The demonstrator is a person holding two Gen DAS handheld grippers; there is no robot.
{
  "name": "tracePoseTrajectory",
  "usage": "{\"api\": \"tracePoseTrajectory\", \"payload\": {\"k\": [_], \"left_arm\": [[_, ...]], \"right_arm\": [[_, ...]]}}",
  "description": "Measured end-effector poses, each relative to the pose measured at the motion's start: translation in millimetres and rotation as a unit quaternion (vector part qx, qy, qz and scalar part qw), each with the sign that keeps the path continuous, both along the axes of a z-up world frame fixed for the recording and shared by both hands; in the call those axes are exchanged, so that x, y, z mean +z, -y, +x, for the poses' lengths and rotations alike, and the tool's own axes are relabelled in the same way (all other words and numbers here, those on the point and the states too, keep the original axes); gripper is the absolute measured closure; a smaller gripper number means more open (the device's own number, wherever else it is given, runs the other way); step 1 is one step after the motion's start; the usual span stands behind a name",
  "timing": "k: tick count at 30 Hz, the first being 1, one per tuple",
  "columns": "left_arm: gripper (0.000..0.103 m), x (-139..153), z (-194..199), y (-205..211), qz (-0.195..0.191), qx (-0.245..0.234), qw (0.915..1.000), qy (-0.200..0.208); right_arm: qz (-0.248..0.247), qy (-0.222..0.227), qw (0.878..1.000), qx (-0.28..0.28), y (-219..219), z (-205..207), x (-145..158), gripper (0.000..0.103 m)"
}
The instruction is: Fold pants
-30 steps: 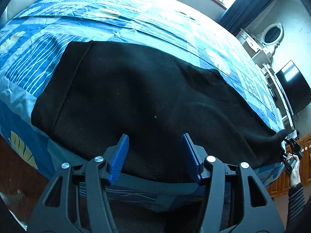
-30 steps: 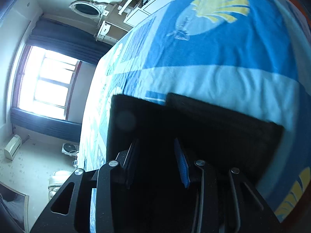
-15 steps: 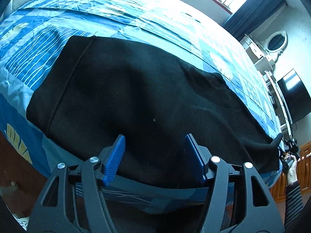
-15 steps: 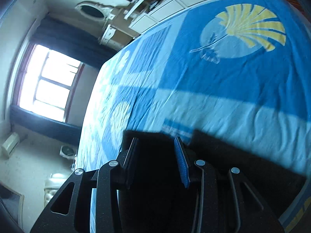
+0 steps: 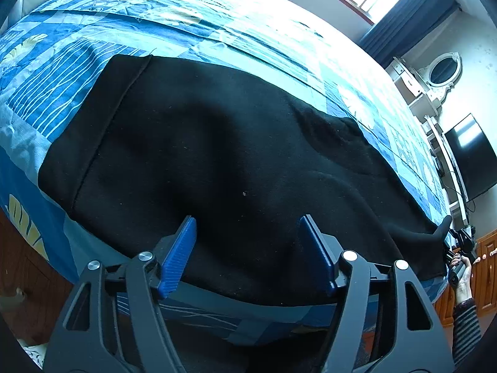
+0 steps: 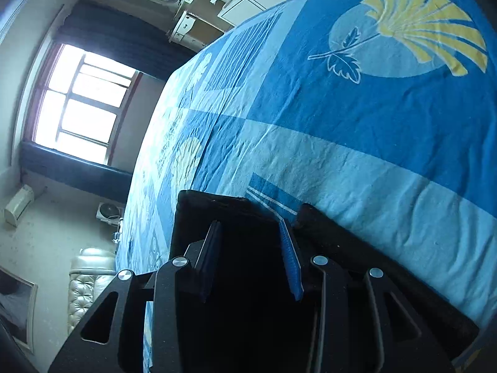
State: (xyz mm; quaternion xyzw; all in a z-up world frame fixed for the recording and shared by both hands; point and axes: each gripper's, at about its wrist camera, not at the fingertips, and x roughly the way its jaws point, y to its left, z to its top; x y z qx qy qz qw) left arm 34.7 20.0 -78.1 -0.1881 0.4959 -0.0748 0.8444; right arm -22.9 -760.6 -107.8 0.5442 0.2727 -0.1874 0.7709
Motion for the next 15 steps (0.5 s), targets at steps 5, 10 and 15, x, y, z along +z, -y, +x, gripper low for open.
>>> {"api": "tracePoseTrajectory", "payload": {"k": [5,10,15], "left_arm": [[0.035,0,1,-1,-0.005,0.004,1.0000,-0.002],[0.034,0,2,0,-0.002,0.002,1.0000,-0.002],[0.034,-1,2,-1,-0.007,0.005,1.0000,-0.002]], "right_arm": [[0.005,-0.003,1.000,0.003,-2,-3,2,0.089],[0.030,0.035,0.999,-0.019,-1,-16,2,0.098],[0.111,0.056,0.991,-0.040,-4,-24,-20,0.094]]}}
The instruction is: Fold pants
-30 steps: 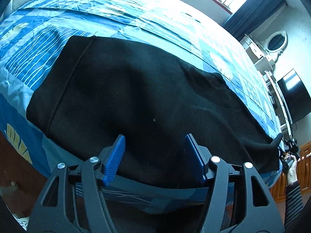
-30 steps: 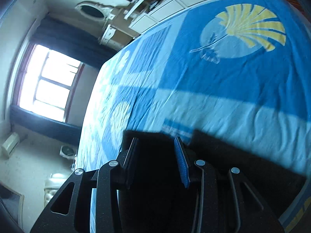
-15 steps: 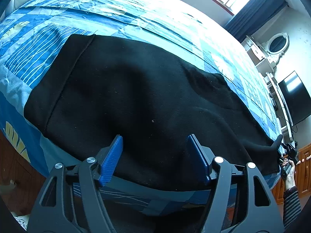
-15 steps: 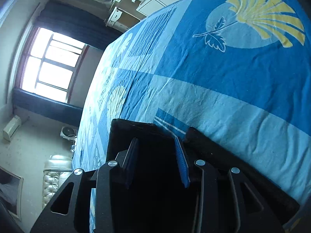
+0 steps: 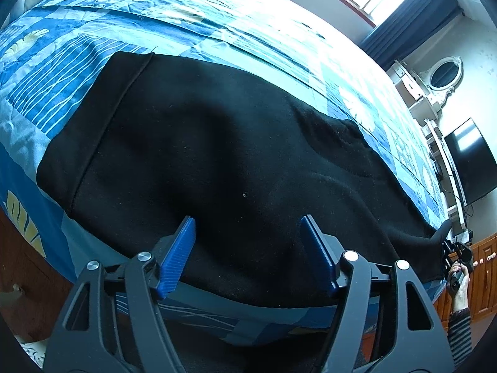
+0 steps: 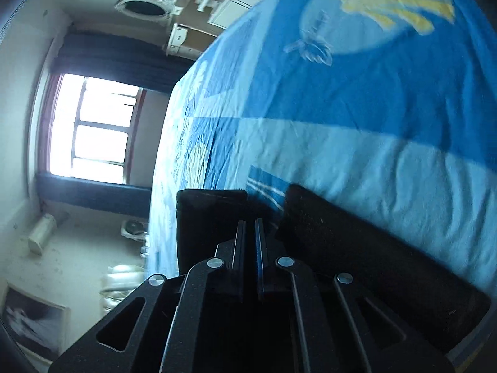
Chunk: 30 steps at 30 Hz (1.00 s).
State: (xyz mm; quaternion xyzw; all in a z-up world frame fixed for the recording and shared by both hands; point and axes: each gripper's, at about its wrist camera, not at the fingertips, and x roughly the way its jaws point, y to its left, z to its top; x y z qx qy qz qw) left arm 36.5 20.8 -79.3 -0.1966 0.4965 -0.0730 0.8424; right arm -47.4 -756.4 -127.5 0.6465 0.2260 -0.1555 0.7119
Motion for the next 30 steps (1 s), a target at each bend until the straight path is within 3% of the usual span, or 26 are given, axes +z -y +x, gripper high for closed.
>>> {"api": "tracePoseTrajectory", "payload": {"k": [3,8,14,18,21,30], "left_arm": [[0.033,0,0,1,0.002,-0.001,1.0000,0.001],[0.029,-1,2,4,0.004,-0.005,1.0000,0.000],[0.028,-1,3,5,0.003,-0.001,1.0000,-0.002],[0.028,-1,4,5,0.001,-0.002,1.0000,-0.002],[0.028,-2,4,5,0.001,-0.001,1.0000,-0.004],[0.026,-2,4,7,0.003,-0.003,1.0000,-0.003]], "right_arm": [[0.027,0.018,0.999,0.000,-11,0,-10,0.087],[-0.020,-0.006,1.000,0.007,-21,22,6,0.068],[-0.064,-0.025,0.998,0.016,-29,55,28,0.066],[-0.064,-0.019,0.998,0.023,-29,65,28,0.066],[-0.047,0.022,0.998,0.026,-25,63,27,0.066],[-0.037,0.078,0.996,0.034,-19,66,32,0.066]]}}
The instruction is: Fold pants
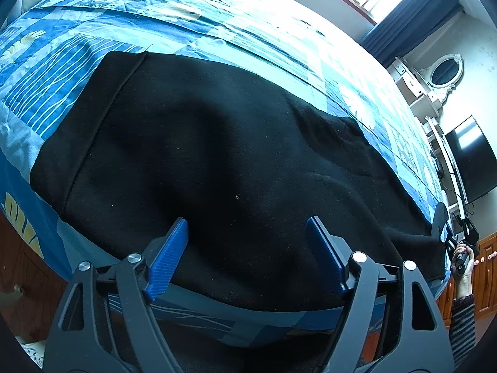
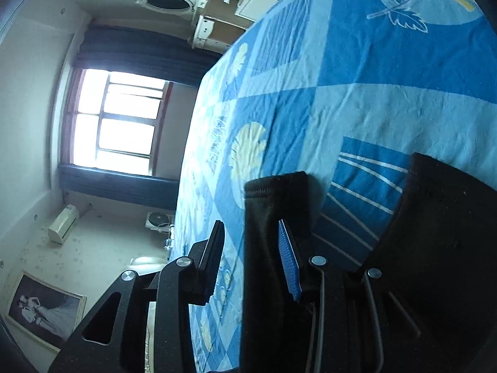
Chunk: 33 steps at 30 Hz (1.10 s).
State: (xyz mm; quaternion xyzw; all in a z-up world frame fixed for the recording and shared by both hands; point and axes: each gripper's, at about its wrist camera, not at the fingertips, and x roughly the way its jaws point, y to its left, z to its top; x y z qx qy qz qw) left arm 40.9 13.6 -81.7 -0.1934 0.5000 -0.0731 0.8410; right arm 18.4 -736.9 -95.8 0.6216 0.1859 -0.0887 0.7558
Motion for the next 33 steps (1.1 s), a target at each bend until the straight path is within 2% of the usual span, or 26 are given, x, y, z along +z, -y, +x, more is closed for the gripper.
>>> {"api": "tracePoseTrajectory", "payload": {"k": [8,10,11,12,15,17,19,20,22,23,24,25,27,29,33], "left_arm": [[0.023,-1,0,1,-0.002,0.002,1.0000,0.000],[0.023,-1,0,2,0.000,0.002,1.0000,0.001],[0.022,-1,0,2,0.001,0.001,1.0000,0.001],[0.022,-1,0,3,0.001,0.001,1.0000,0.001],[0.020,-1,0,3,0.000,0.001,1.0000,0.001],[0.020,-1,0,3,-0.001,0.003,1.0000,0.001],[0.020,-1,-1,4,-0.003,0.004,1.0000,0.002],[0.020,-1,-1,4,-0.003,0.004,1.0000,0.002],[0.020,-1,0,4,-0.002,0.003,1.0000,0.002],[0.020,0,0,4,-0.002,0.002,1.0000,0.002],[0.020,0,0,3,-0.003,0.002,1.0000,0.002],[0.020,0,0,2,-0.005,0.003,1.0000,0.001],[0.020,0,0,1,-0.008,0.004,1.0000,0.001],[0.020,0,0,1,-0.008,0.006,1.0000,0.001],[0.019,-1,0,4,0.001,0.005,1.0000,0.002]], "right_arm": [[-0.014,-0.039,0.999,-0.002,12,19,-20,0.065],[-0.030,-0.046,0.998,0.002,10,21,-16,0.071],[-0.036,-0.049,0.998,0.005,8,22,-14,0.086],[-0.038,-0.055,0.998,0.009,8,23,-13,0.096],[-0.042,-0.061,0.997,0.011,4,18,-7,0.100],[-0.047,-0.047,0.998,0.009,3,10,2,0.100],[-0.072,-0.055,0.996,0.006,4,2,10,0.100],[-0.073,-0.055,0.996,0.001,7,-3,9,0.100],[-0.043,-0.055,0.997,-0.022,19,-15,-2,0.097],[-0.023,-0.054,0.997,-0.042,25,-22,-9,0.090],[-0.012,-0.052,0.997,-0.051,28,-23,-14,0.077],[-0.001,-0.053,0.997,-0.055,32,-24,-20,0.072],[0.014,-0.049,0.997,-0.051,34,-21,-29,0.071],[0.008,-0.038,0.998,-0.048,35,-16,-29,0.071],[-0.002,-0.035,0.999,-0.032,33,1,-28,0.061]]}}
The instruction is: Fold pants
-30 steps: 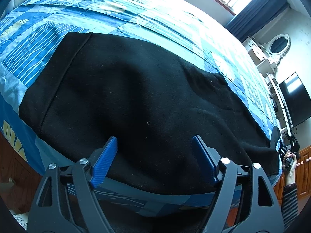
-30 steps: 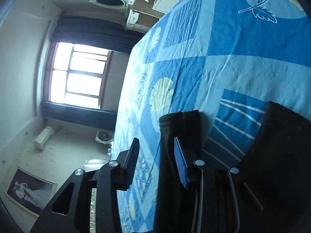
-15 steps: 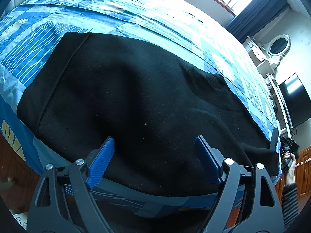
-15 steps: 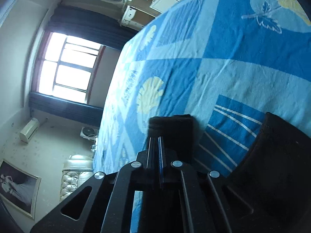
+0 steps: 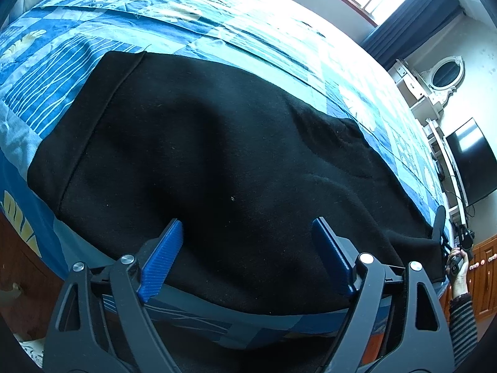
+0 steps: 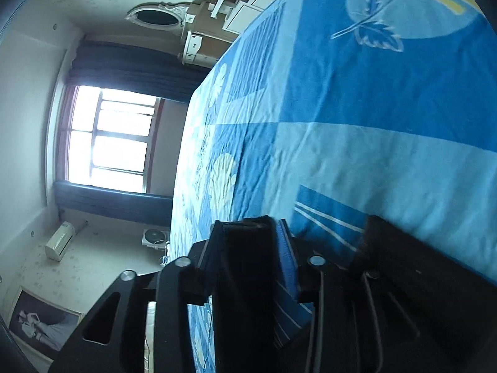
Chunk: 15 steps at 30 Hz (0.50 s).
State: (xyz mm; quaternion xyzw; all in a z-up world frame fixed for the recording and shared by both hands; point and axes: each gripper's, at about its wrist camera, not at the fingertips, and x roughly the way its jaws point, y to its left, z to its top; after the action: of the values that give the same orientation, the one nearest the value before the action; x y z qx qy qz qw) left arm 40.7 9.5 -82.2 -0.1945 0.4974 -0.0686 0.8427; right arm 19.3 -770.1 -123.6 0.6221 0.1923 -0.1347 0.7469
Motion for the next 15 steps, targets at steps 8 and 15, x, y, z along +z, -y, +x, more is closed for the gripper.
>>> {"api": "tracePoseTrajectory", "payload": {"k": [8,15], "left_arm": [[0.019,-1,1,-1,-0.001,0.002,1.0000,0.001],[0.019,-1,2,-2,-0.005,0.003,1.0000,0.000]], "right_arm": [[-0.051,-0.030,0.997,0.046,-11,7,12,0.069],[-0.069,-0.029,0.996,0.046,-21,-15,27,0.095]]}}
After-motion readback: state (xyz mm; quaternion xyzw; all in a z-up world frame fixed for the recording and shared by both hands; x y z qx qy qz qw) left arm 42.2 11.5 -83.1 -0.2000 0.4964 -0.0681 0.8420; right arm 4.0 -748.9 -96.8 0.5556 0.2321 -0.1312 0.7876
